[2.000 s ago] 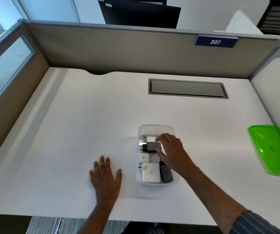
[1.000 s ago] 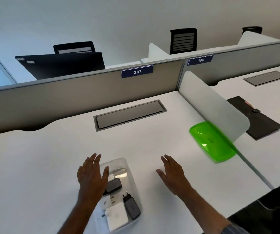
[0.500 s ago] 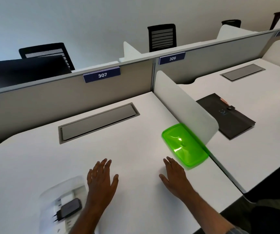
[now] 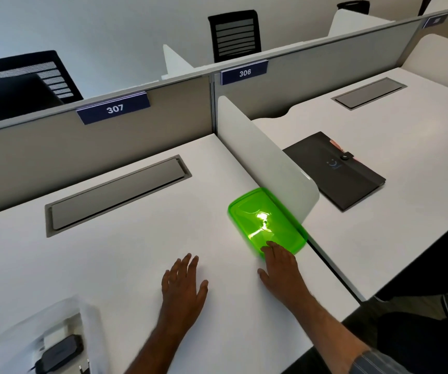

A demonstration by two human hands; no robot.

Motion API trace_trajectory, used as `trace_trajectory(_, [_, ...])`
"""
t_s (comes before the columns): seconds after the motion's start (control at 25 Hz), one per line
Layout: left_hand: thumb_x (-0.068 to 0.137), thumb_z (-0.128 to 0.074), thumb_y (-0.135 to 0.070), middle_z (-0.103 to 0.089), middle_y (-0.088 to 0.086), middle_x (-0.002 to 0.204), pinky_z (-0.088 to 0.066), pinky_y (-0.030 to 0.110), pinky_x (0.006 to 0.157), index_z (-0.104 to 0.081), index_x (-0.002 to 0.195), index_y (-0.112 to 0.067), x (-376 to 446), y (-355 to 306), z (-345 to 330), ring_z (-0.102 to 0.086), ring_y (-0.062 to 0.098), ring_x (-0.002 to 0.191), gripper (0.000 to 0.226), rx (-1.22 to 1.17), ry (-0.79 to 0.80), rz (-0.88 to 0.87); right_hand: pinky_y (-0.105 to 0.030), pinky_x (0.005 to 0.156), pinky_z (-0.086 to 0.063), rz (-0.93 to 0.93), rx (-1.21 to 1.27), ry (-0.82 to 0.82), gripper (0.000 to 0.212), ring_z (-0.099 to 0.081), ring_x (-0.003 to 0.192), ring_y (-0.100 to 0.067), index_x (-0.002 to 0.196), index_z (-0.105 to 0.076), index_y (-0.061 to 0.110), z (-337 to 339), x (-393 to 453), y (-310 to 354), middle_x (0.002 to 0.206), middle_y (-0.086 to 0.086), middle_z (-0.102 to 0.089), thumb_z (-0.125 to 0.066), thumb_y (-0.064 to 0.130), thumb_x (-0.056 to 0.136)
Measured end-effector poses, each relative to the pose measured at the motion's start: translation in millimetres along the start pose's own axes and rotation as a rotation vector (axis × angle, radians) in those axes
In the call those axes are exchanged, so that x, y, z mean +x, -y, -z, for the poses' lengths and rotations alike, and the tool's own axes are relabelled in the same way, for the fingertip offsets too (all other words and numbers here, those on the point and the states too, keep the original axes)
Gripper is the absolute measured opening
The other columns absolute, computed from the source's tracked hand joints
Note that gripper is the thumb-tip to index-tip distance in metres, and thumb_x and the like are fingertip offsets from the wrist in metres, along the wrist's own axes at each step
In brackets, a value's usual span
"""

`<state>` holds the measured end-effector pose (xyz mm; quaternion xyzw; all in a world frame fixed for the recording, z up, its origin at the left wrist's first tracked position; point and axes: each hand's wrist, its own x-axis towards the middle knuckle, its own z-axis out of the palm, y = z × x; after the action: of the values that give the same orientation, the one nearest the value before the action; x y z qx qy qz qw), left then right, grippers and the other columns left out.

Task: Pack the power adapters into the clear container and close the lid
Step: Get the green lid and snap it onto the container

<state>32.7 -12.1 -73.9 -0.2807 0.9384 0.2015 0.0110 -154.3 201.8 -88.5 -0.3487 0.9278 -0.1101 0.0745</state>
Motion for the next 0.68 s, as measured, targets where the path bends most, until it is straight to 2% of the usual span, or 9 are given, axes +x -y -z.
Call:
trace_trajectory(0.2, [0.09, -0.025, -0.059, -0.036, 0.002, 0.165, -0.023, 0.051, 0.123, -0.04, 0.156, -0.023, 9.2, -20.7, -11.0, -0.032, 0.028, 0.154, 0.077, 0.006, 0.06, -0.022, -0.042, 0.087, -0.05, -0.04, -0.076, -0.028, 0.043, -0.064, 0.106, -0.029, 0.105, -0.065, 0.016, 4.6, 7.7, -9.4, 0.117, -0.007, -0.065, -0.079, 0.033, 0.068])
trace_trajectory(0.36, [0.091, -0.031, -0.056, -0.043, 0.003, 0.162, -0.031, 0.053, 0.119, -0.044, 0.153, -0.022, 11.9, -28.9, -14.3, -0.04, 0.03, 0.15, 0.072, 0.017, 0.077, -0.034, -0.041, 0.08, -0.044, -0.052, -0.156, -0.075, 0.025, -0.061, 0.093, -0.025, 0.093, -0.063, 0.021, 10.0, 9.2, -11.5, 0.1, -0.001, -0.061, -0.073, 0.034, 0.075])
trace_trajectory(0.52, [0.092, -0.035, -0.054, -0.048, 0.004, 0.158, -0.037, 0.055, 0.115, -0.049, 0.151, -0.02, 11.1, -30.7, -12.5, -0.046, 0.032, 0.145, 0.069, 0.027, 0.055, -0.042, -0.041, 0.075, -0.041, -0.045, -0.165, -0.123, 0.017, -0.059, 0.084, -0.025, 0.085, -0.061, 0.022, 18.5, 9.1, -10.1, 0.089, 0.001, -0.057, -0.071, 0.028, 0.073])
trace_trajectory(0.68, [0.09, -0.027, -0.059, -0.039, 0.0, 0.164, -0.026, 0.051, 0.122, -0.041, 0.155, -0.024, 9.0, -29.5, -7.0, -0.035, 0.027, 0.152, 0.075, -0.023, 0.035, -0.019, -0.041, 0.071, -0.042, -0.026, -0.116, -0.152, 0.015, -0.06, 0.08, -0.026, 0.081, -0.059, 0.023, 30.8, 8.8, -8.2, 0.084, 0.002, -0.057, -0.072, 0.026, 0.073])
